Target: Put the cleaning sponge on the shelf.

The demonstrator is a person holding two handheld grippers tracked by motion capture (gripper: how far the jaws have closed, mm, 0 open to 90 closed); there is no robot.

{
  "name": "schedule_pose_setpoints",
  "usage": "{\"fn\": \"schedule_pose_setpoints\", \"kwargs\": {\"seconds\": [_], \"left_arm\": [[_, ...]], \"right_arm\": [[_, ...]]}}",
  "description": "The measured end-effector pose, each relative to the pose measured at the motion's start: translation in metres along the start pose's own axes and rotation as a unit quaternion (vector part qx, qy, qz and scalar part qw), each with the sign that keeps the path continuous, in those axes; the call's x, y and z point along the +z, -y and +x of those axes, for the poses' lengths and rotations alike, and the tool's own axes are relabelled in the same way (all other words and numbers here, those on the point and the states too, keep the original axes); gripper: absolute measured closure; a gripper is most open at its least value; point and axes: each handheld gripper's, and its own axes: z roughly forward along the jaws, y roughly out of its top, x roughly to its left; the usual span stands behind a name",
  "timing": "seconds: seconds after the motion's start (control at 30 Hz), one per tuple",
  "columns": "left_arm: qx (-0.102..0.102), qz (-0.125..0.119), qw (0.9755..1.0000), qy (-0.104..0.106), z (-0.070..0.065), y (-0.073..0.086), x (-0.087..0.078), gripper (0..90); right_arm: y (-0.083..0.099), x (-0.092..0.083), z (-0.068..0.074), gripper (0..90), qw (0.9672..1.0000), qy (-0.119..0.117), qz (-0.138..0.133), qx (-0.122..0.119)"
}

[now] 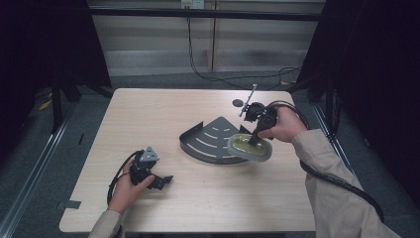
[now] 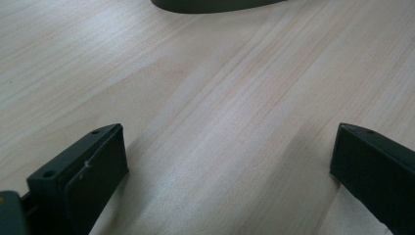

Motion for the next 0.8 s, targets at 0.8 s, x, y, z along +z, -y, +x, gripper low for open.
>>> {"fn": "schedule_pose_setpoints", "kwargs": {"seconds": [0.8], "left_arm": [[0.0, 0.001, 1.0, 0.0, 0.0, 0.0, 0.0, 0.0]], "right_arm": [[-0.016, 0.0, -0.02, 71.2, 0.999, 0.011, -0.023, 0.036]]}}
